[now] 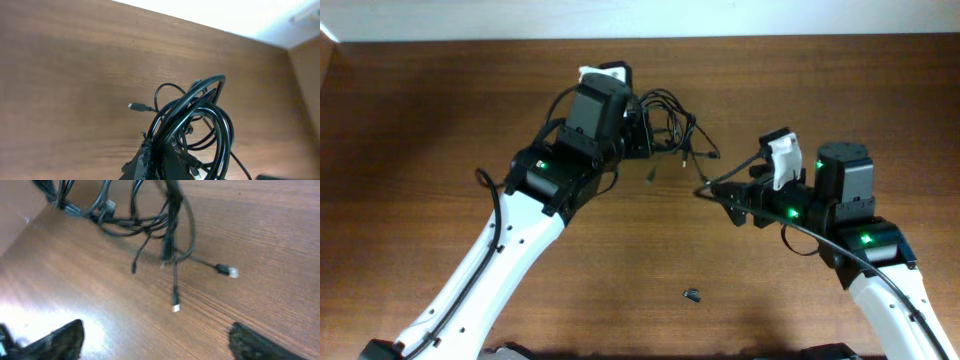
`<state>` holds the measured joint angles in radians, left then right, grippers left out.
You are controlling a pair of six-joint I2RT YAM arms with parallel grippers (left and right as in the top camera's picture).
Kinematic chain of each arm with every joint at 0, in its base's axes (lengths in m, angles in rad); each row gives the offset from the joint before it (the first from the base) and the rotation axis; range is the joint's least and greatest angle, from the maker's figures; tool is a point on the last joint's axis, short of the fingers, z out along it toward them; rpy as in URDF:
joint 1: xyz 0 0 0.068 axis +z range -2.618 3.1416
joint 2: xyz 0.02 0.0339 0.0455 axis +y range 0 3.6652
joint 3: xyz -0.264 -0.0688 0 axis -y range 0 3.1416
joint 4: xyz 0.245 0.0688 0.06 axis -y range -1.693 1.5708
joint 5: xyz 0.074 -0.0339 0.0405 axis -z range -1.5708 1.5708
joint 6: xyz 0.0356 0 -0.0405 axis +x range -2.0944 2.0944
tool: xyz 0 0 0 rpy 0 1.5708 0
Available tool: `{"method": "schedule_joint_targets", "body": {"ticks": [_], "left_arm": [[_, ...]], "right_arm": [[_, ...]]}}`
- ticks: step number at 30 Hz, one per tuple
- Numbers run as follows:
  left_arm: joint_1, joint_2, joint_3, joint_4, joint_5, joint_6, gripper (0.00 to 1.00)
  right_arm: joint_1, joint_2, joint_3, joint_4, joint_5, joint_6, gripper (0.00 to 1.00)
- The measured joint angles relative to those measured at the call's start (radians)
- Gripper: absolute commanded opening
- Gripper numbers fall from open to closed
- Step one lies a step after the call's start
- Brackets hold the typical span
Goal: Untangle cables
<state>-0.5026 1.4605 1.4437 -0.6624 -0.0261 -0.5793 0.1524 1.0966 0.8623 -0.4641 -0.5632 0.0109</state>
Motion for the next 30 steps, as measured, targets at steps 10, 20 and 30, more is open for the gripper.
{"method": "schedule_joint_targets", "body": {"ticks": [10, 20, 30], "left_arm": [[0.0, 0.0, 0.0, -0.134, 0.074, -0.05, 0.0], [0.0, 0.0, 0.0, -0.135, 0.357, 0.016, 0.0], [-0.001, 0.0, 0.0, -0.217, 0.012, 0.019, 0.0]], "right_arm": [[0.0, 0.0, 0.0, -0.042, -0.053, -0.159, 0.94], [0.0, 0.0, 0.0, -0.058, -0.102, -0.264, 0.09], [0.0, 0.0, 0.0, -0.034, 0.03, -0.147, 0.04]]}}
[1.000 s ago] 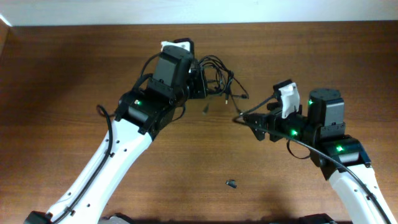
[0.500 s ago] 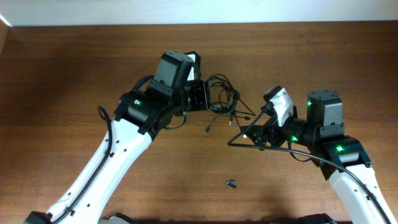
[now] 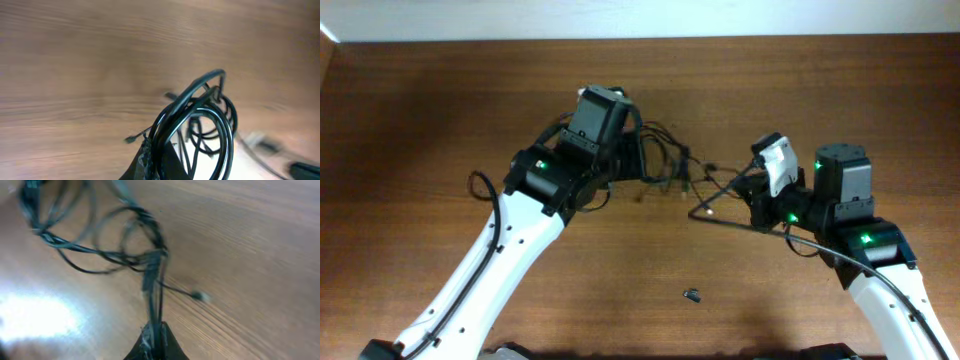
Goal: Untangle cables
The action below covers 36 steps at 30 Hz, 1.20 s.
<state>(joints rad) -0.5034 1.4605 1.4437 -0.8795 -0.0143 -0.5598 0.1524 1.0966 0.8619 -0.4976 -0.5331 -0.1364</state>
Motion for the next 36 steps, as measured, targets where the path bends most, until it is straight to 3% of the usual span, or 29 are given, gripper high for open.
{"method": "schedule_joint_targets", "body": {"ticks": [1, 2, 3, 4, 9, 12, 16, 20, 28, 36], "left_arm": [[0.0, 0.0, 0.0, -0.009, -0.045, 0.0, 0.0], [0.0, 0.0, 0.0, -0.017, -0.068, 0.0, 0.0], [0.0, 0.0, 0.0, -0.02, -0.082, 0.0, 0.0], [0.0, 0.0, 0.0, -0.021, -0.093, 0.0, 0.0], [0.0, 0.0, 0.0, -0.014, -0.086, 0.023, 0.0], [0.001, 0.0, 0.0, 0.041, 0.021, 0.126, 0.0], [0.0, 0.0, 0.0, 0.074, 0.3, 0.43, 0.0], [0.001, 0.0, 0.0, 0.069, 0.416, 0.662, 0.0], [0.001, 0.0, 0.0, 0.069, 0.434, 0.923, 0.0], [0.001, 0.0, 0.0, 0.069, 0.434, 1.009, 0.0]], "right_arm": [[0.0, 0.0, 0.0, 0.003, 0.056, 0.058, 0.05], [0.0, 0.0, 0.0, 0.004, 0.092, 0.096, 0.38], [0.0, 0.0, 0.0, 0.003, 0.109, 0.115, 0.87], [0.0, 0.0, 0.0, 0.003, 0.131, 0.141, 0.99], [0.0, 0.0, 0.0, -0.002, 0.155, 0.166, 0.99], [0.0, 0.0, 0.0, -0.003, 0.156, 0.167, 0.99], [0.0, 0.0, 0.0, -0.002, 0.16, 0.172, 0.99], [0.0, 0.0, 0.0, 0.009, 0.207, 0.256, 0.99], [0.0, 0.0, 0.0, 0.023, 0.197, 0.276, 0.99], [0.0, 0.0, 0.0, 0.092, 0.0, 0.229, 0.99]]}}
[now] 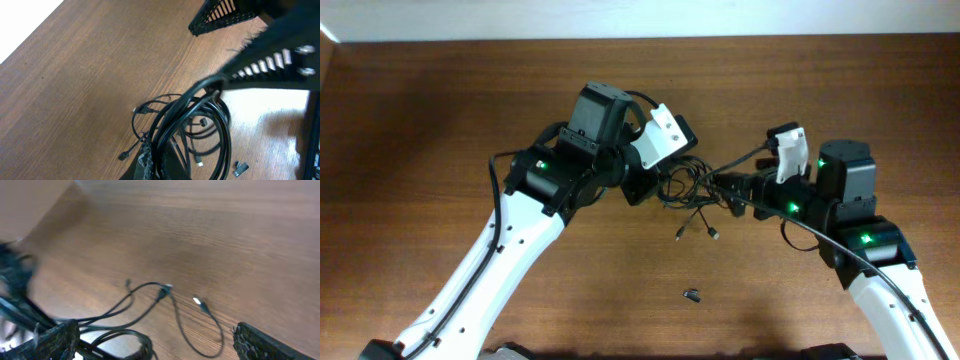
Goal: Untangle cables
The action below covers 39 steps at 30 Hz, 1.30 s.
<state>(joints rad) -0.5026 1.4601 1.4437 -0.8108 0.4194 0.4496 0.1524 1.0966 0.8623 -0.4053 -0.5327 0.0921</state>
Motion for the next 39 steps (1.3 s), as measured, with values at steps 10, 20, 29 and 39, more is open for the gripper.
{"method": "schedule_joint_targets", "body": {"ticks": [10, 20, 29, 39], "left_arm": [[0.0, 0.0, 0.0, 0.0, 0.005, 0.046, 0.0], [-0.002, 0.0, 0.0, 0.0, -0.013, 0.089, 0.0], [-0.091, 0.0, 0.0, -0.114, 0.004, 0.252, 0.0], [-0.093, 0.0, 0.0, -0.081, 0.045, 0.295, 0.0]], "right_arm": [[0.0, 0.0, 0.0, 0.029, -0.295, -0.188, 0.99], [0.0, 0.0, 0.0, 0.029, -0.502, -0.333, 0.99], [0.0, 0.0, 0.0, 0.035, -0.478, -0.338, 0.91], [0.0, 0.007, 0.0, 0.025, -0.46, -0.34, 0.11]]}}
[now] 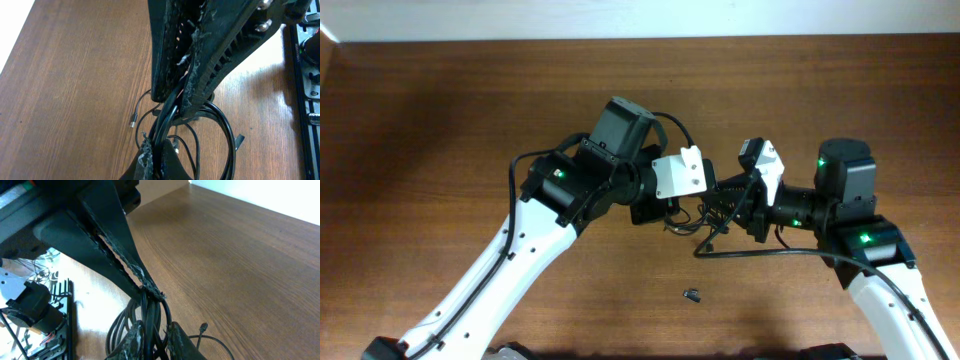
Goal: Untangle cables
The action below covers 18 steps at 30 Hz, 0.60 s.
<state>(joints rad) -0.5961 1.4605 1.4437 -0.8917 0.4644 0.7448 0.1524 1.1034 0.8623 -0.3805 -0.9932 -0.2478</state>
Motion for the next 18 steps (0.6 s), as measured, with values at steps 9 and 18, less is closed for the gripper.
{"method": "schedule_joint_targets", "body": {"ticks": [9, 18], "left_arm": [[0.002, 0.0, 0.0, 0.016, -0.001, 0.0, 0.5], [0.0, 0.0, 0.0, 0.016, -0.195, -0.116, 1.0]], "right_arm": [[0.0, 0.02, 0.0, 0.007, -0.011, -0.004, 0.04], [-0.022, 0.014, 0.0, 0.038, 0.009, 0.073, 0.04]]}}
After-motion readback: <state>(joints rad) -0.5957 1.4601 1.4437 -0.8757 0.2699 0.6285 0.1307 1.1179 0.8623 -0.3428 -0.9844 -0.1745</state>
